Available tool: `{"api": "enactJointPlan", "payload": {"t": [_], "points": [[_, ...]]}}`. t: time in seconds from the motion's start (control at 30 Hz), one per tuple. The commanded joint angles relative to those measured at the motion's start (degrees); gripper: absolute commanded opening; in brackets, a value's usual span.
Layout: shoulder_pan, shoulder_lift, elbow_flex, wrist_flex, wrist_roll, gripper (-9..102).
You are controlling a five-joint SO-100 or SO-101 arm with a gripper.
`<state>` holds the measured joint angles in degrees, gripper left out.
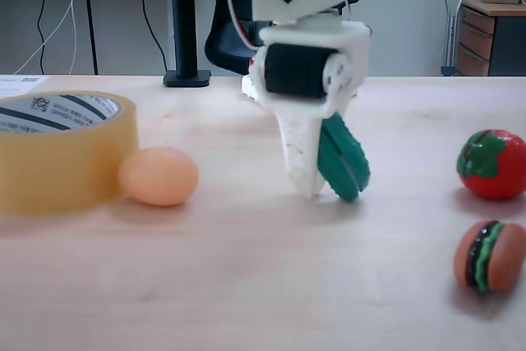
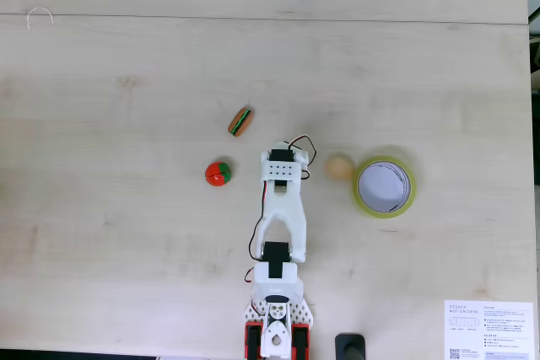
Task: Grasp a cucumber and put it in the hole.
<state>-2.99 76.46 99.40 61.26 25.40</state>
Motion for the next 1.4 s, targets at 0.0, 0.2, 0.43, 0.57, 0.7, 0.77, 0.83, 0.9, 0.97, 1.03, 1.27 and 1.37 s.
{"api": "enactJointPlan", "payload": {"t": [0.0, 0.2, 0.43, 0.57, 0.7, 0.77, 0.83, 0.9, 0.97, 1.03, 1.27, 1.37], "points": [[1.14, 5.89, -4.66, 1.23, 4.13, 0], [2.99, 7.91, -13.45, 4.13, 11.07, 0], [5.54, 8.09, -26.19, 7.91, 18.63, 0], [9.14, 8.09, -32.34, 8.88, 22.41, 0], [13.54, 8.17, -37.79, 10.37, 27.42, 0], [15.47, 8.26, -40.43, 11.07, 29.62, 0], [17.23, 8.53, -42.54, 11.16, 31.64, 0], [19.07, 9.05, -43.77, 11.16, 33.75, 0], [21.09, 9.93, -44.21, 11.16, 35.33, 0], [23.12, 10.90, -44.21, 11.34, 36.56, 0], [31.90, 12.66, -44.21, 14.15, 39.29, 0], [35.60, 12.66, -43.86, 15.73, 40.25, 0]]}}
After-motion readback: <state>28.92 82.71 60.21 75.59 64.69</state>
